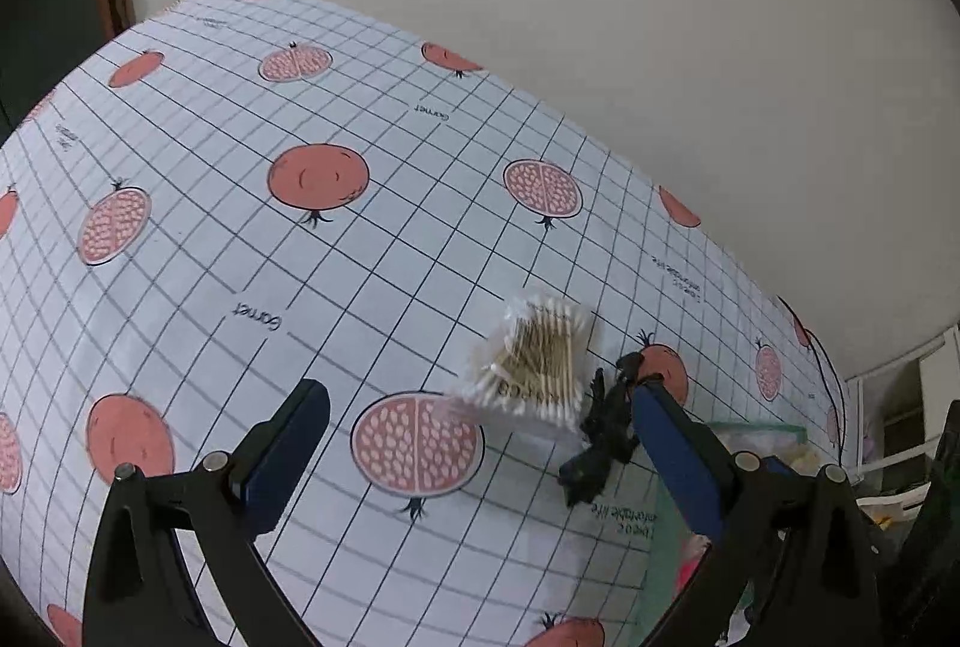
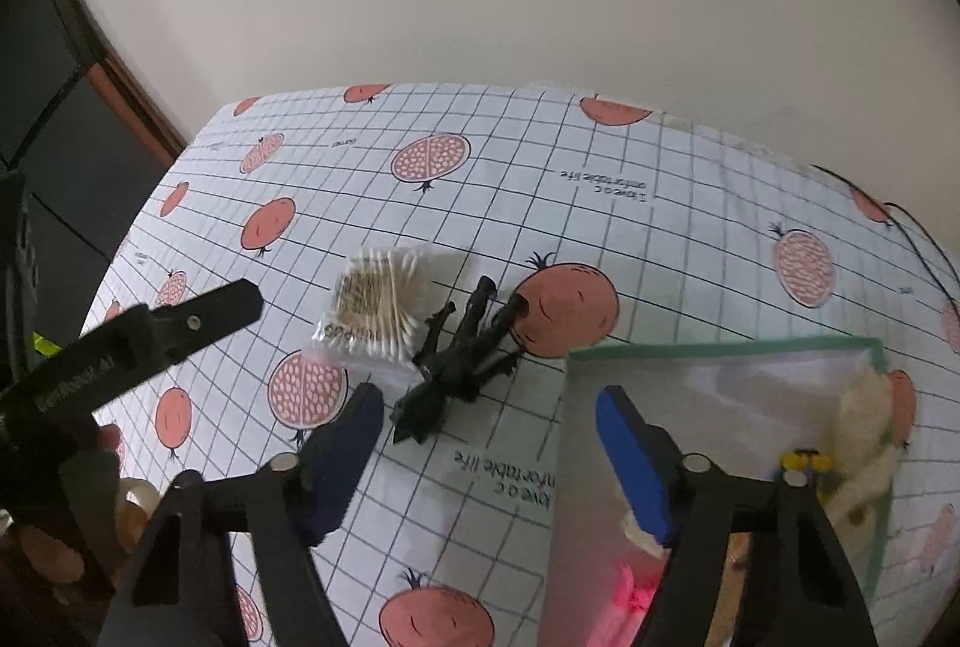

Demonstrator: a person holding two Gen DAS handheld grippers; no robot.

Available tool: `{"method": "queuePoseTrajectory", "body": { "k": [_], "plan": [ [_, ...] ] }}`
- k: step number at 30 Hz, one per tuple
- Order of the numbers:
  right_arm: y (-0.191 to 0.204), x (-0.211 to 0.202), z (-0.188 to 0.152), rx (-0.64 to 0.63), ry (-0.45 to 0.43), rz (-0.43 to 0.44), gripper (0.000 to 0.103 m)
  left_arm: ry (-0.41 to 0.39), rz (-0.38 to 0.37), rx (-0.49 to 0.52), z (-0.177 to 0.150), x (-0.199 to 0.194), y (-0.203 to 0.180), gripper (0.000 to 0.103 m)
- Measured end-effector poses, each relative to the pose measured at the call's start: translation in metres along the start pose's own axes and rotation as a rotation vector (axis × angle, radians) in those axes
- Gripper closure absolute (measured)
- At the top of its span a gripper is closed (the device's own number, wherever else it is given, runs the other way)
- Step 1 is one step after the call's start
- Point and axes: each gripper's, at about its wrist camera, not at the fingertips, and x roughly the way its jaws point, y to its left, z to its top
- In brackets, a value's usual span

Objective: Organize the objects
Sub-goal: 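Grasp the black robot figure with the right gripper while the left gripper grasps the cotton swab pack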

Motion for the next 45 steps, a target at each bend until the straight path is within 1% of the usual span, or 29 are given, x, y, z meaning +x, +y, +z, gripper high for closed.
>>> {"method": "queuePoseTrajectory", "body": {
  "k": [2, 4, 7, 13, 22, 25, 31, 35, 41, 42, 44, 45],
  "plan": [
    [0.001, 0.008, 0.006, 0.004, 0.017, 0.008, 0.041, 0.012, -0.009, -0.005, 0.004, 0.008, 0.000, 0.002],
    [0.002, 0.015, 0.011, 0.009, 0.031, 0.026, 0.047, 0.018, -0.027, -0.007, 0.009, 0.015, -0.001, 0.002],
    [0.007, 0.025, 0.016, 0.009, 0.050, 0.043, 0.051, 0.024, -0.029, 0.010, 0.015, 0.023, -0.007, 0.002],
    [0.013, 0.044, 0.021, 0.012, 0.100, 0.063, 0.055, 0.048, -0.020, 0.071, 0.017, 0.042, -0.021, 0.002],
    [0.016, 0.066, 0.025, 0.012, 0.159, 0.050, 0.055, 0.088, -0.017, 0.098, 0.016, 0.068, -0.026, 0.004],
    [0.014, 0.072, 0.025, 0.022, 0.176, 0.046, 0.055, 0.098, -0.015, 0.095, 0.016, 0.075, -0.026, 0.008],
    [0.012, 0.081, 0.025, 0.031, 0.192, 0.035, 0.055, 0.108, -0.004, 0.124, 0.015, 0.086, -0.032, 0.010],
    [0.014, 0.083, 0.028, 0.021, 0.190, 0.034, 0.055, 0.120, 0.011, 0.145, 0.014, 0.093, -0.035, 0.018],
    [0.021, 0.084, 0.030, -0.008, 0.193, 0.018, 0.053, 0.109, 0.028, 0.160, 0.016, 0.097, -0.037, 0.019],
    [0.021, 0.084, 0.030, -0.013, 0.192, 0.016, 0.053, 0.107, 0.039, 0.166, 0.016, 0.097, -0.038, 0.021],
    [0.021, 0.083, 0.030, -0.016, 0.192, 0.013, 0.054, 0.101, 0.072, 0.181, 0.017, 0.098, -0.039, 0.029],
    [0.021, 0.083, 0.030, -0.014, 0.194, 0.013, 0.054, 0.099, 0.081, 0.182, 0.017, 0.098, -0.040, 0.031]
  ]
}}
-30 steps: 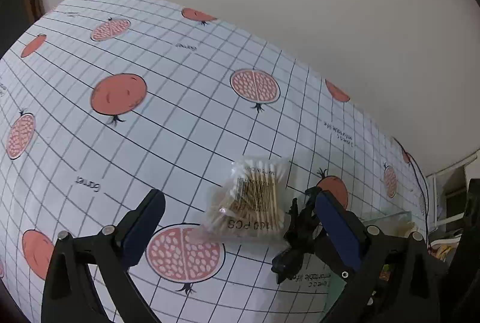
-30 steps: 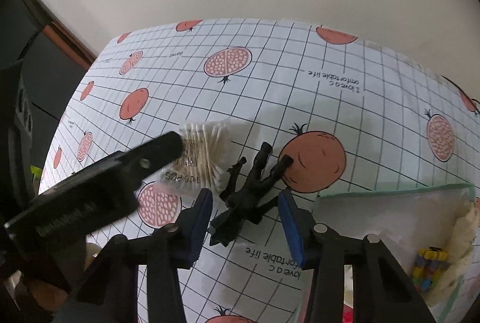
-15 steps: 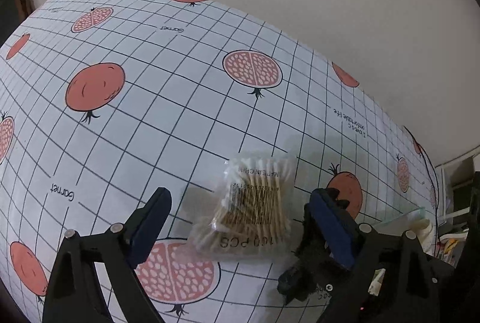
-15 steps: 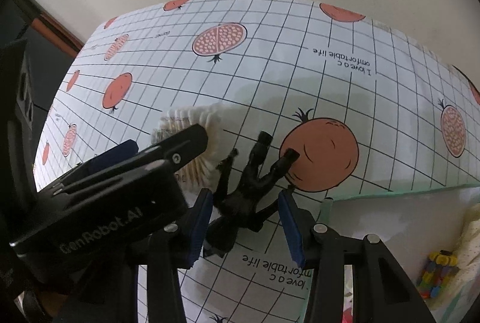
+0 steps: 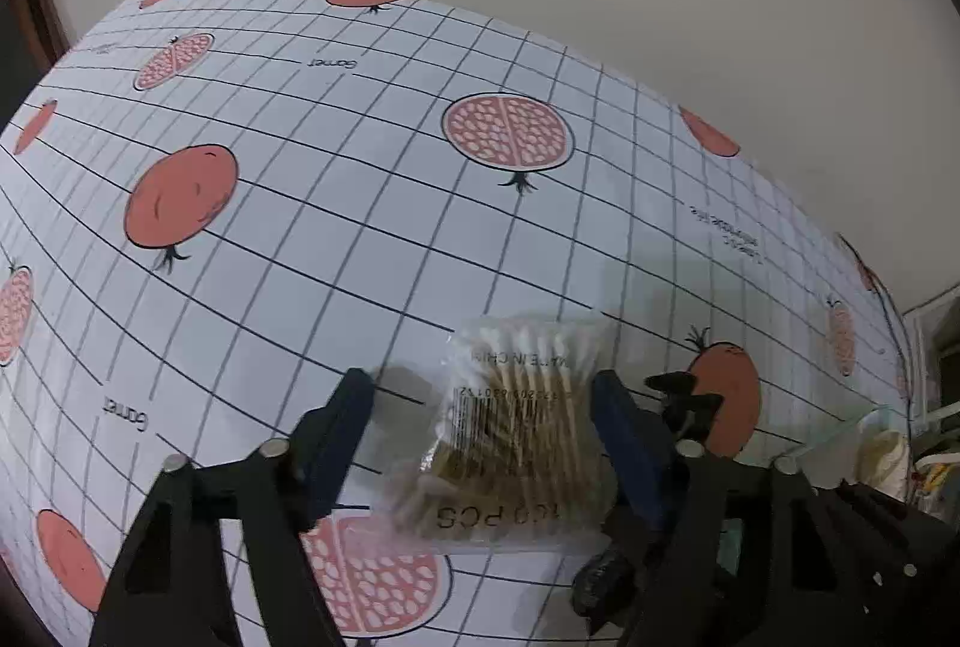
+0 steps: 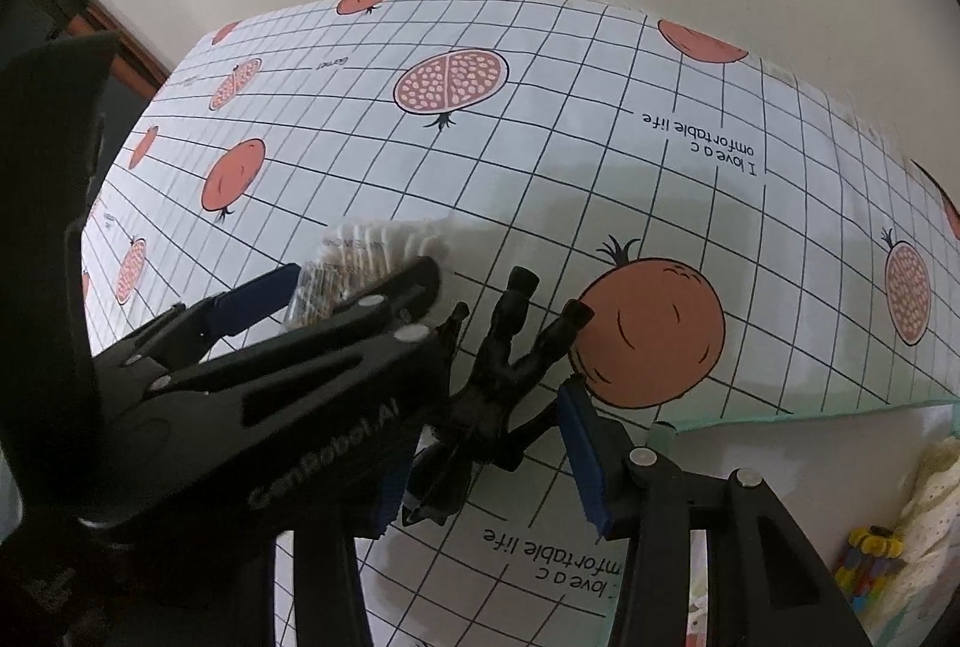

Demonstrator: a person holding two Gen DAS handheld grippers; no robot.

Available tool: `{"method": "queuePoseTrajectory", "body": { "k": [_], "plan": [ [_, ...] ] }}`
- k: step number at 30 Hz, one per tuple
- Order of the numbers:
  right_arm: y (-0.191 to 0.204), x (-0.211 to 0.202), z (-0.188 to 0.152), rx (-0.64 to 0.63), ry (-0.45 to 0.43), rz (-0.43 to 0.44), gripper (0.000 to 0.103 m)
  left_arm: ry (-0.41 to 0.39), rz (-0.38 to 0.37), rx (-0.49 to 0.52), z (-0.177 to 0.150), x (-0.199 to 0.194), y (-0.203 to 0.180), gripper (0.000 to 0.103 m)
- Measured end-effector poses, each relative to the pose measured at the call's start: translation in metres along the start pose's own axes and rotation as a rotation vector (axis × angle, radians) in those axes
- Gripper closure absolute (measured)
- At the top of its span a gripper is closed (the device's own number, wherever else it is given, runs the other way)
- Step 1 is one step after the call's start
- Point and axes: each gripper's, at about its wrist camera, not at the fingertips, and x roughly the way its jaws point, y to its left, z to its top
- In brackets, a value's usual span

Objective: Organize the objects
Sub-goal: 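Grasp the black robot figure with the right gripper while the left gripper grasps the cotton swab pack, then lift and carry the robot figure and swab pack over the tray with both grippers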

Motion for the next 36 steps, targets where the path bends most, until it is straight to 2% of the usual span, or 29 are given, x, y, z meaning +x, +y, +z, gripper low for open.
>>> {"method": "queuePoseTrajectory", "body": {
  "k": [3, 5, 11, 17, 36],
  "plan": [
    [0.000, -0.001, -0.001, 0.005, -0.001, -0.012, 0.053, -0.004, 0.025, 0.006, 0.000, -0.001, 0.000, 0.040],
    [0.000, -0.001, -0.001, 0.006, 0.001, -0.023, 0.053, -0.008, 0.041, 0.014, 0.000, -0.002, 0.000, 0.051],
    [0.000, 0.000, -0.001, -0.006, 0.024, -0.029, 0.051, -0.011, 0.048, 0.014, -0.001, -0.003, 0.003, 0.059],
    [-0.005, 0.000, -0.001, 0.022, 0.032, -0.024, 0.047, -0.001, 0.080, -0.022, -0.002, -0.010, 0.019, 0.060],
    [0.013, 0.000, -0.007, -0.029, 0.012, 0.009, 0.051, 0.012, 0.047, -0.087, -0.001, -0.018, 0.053, 0.062]
  ]
}}
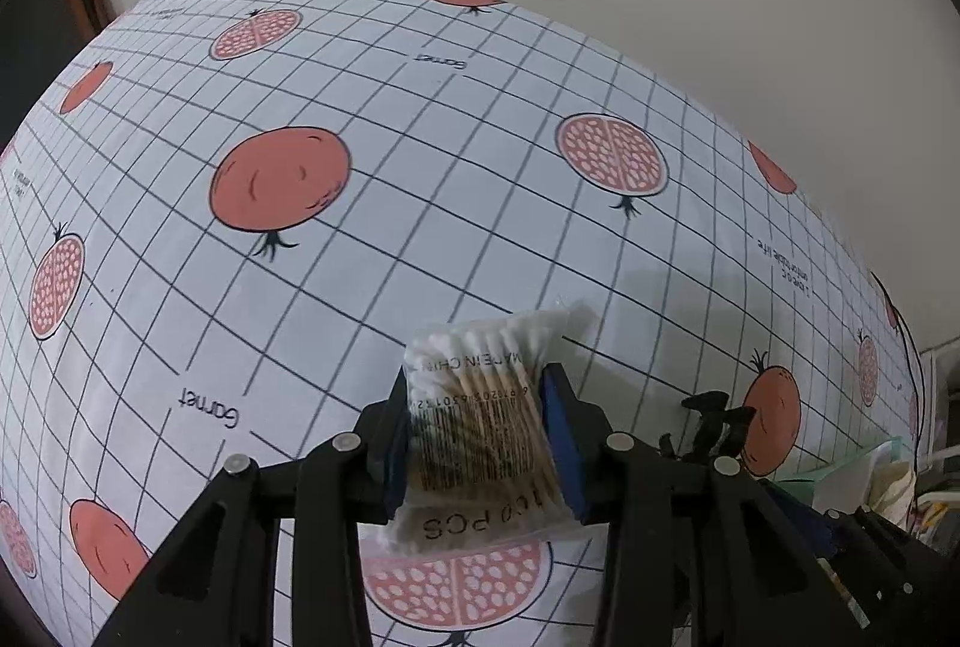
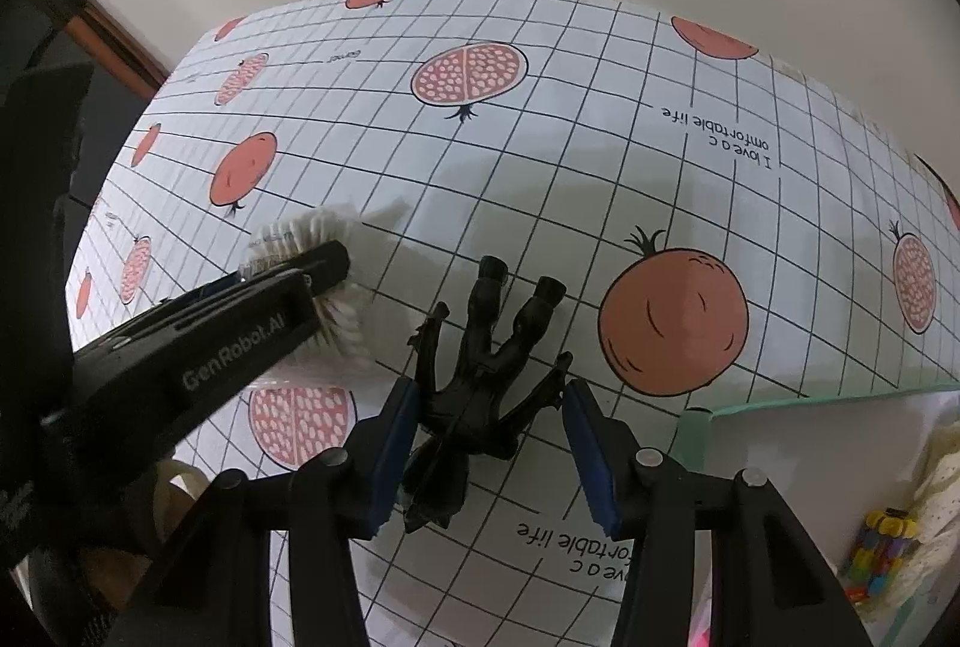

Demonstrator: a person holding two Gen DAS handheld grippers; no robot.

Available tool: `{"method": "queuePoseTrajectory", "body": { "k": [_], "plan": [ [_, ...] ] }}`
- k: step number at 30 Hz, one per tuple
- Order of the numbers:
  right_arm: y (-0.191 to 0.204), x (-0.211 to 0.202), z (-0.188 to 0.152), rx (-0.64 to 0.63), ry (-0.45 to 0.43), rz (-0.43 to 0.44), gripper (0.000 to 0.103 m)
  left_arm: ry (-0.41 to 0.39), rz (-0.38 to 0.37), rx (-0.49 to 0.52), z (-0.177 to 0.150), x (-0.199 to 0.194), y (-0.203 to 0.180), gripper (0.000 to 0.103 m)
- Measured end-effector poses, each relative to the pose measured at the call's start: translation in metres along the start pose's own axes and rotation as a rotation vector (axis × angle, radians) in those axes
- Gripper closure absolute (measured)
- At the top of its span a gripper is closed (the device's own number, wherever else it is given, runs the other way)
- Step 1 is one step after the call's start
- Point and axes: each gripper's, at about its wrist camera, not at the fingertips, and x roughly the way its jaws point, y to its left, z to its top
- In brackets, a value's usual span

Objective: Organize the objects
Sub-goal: 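Lift and carry the robot figure and swab pack over the tray with both grippers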

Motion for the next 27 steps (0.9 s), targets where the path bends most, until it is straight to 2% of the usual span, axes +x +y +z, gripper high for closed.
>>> {"method": "queuePoseTrajectory", "body": {
  "k": [8, 16, 27],
  "plan": [
    [0.006, -0.011, 0.001, -0.015, -0.013, 0.005, 0.051, -0.008, -0.003, -0.059, 0.000, -0.013, 0.022, 0.066],
    [0.006, -0.028, -0.006, -0.034, -0.011, 0.009, 0.051, 0.003, 0.010, -0.069, 0.000, -0.021, 0.023, 0.066],
    [-0.008, -0.074, -0.025, -0.019, -0.042, 0.019, 0.051, -0.004, 0.007, -0.029, -0.009, -0.049, -0.002, 0.066]
  ]
}}
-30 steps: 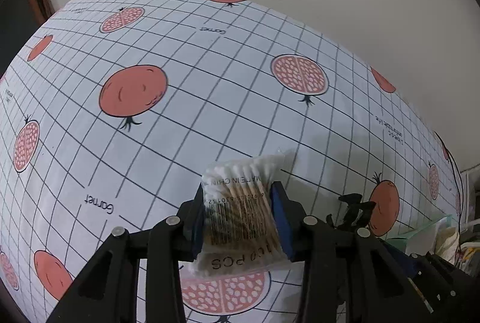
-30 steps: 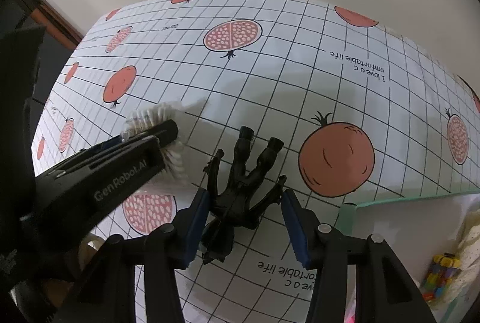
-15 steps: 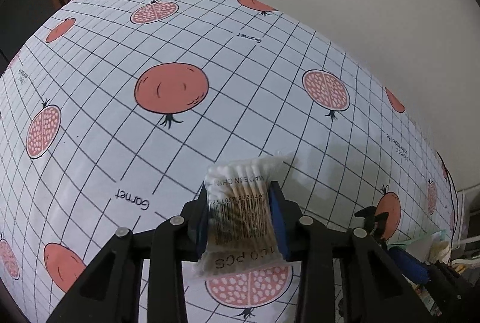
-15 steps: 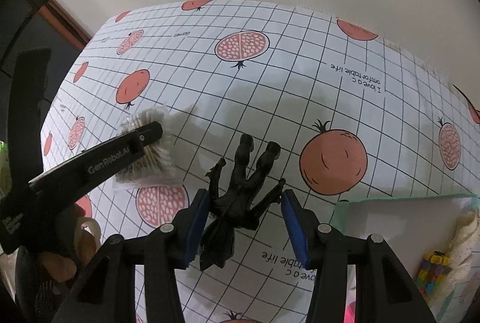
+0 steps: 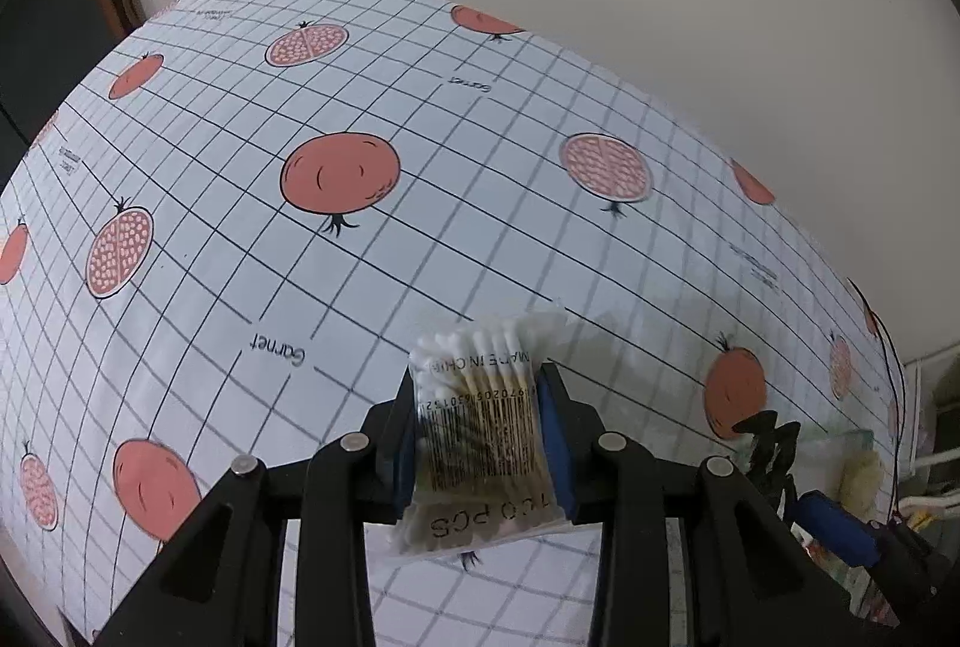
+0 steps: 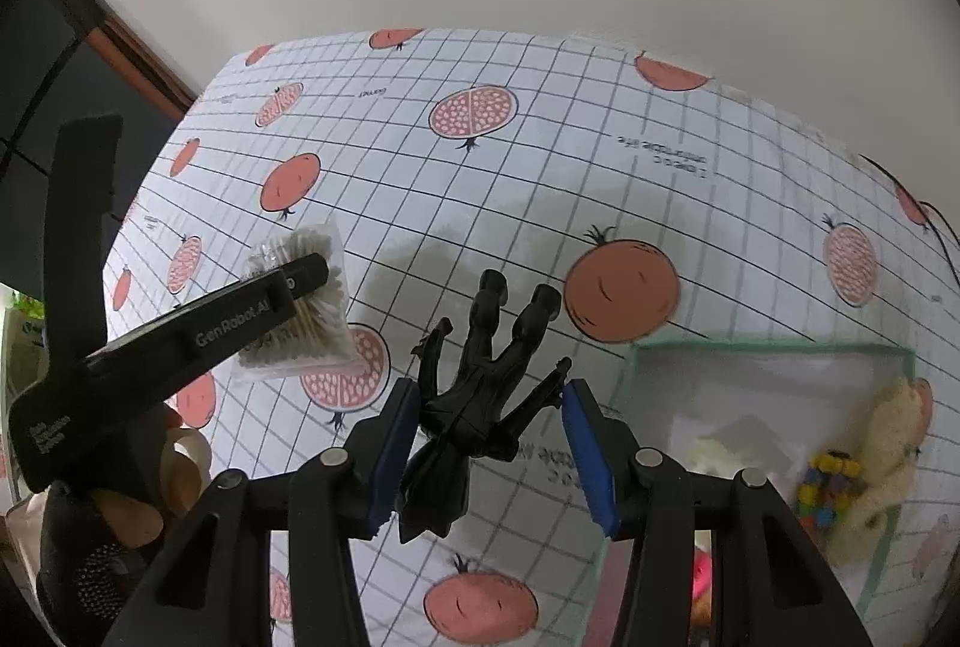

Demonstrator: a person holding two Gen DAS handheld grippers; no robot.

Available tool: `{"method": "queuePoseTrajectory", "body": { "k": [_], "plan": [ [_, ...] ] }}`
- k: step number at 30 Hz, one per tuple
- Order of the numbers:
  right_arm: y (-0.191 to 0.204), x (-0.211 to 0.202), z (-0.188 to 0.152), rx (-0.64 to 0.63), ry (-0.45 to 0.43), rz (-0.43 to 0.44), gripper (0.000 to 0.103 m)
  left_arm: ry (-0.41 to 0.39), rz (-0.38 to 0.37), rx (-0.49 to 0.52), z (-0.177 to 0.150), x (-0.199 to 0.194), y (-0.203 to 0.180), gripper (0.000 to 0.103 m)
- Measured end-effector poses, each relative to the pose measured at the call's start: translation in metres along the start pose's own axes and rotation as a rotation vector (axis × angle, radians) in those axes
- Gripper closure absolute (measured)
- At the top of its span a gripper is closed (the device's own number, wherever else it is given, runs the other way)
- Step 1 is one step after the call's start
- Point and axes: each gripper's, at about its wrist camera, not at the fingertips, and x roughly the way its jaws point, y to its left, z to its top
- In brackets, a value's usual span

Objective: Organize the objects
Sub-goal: 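Lift and carry the robot figure and swab pack over the tray with both grippers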

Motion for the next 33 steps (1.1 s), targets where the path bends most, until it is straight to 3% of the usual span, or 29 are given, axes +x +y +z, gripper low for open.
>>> {"method": "queuePoseTrajectory", "body": {
  "k": [11, 22, 33],
  "plan": [
    [-0.034, -0.065, -0.033, 0.042, -0.052, 0.000, 0.051, -0.018, -0.023, 0.047, -0.039, -0.052, -0.027, 0.066],
    [-0.079, -0.116, -0.088, 0.109, -0.100, 0.004, 0.051, -0.025, -0.123, 0.135, -0.112, -0.095, -0.077, 0.066],
    [-0.117, -0.141, -0.140, 0.185, -0.142, 0.020, 0.051, -0.029, -0.173, 0.219, -0.184, -0.106, -0.119, 0.066]
  ]
}}
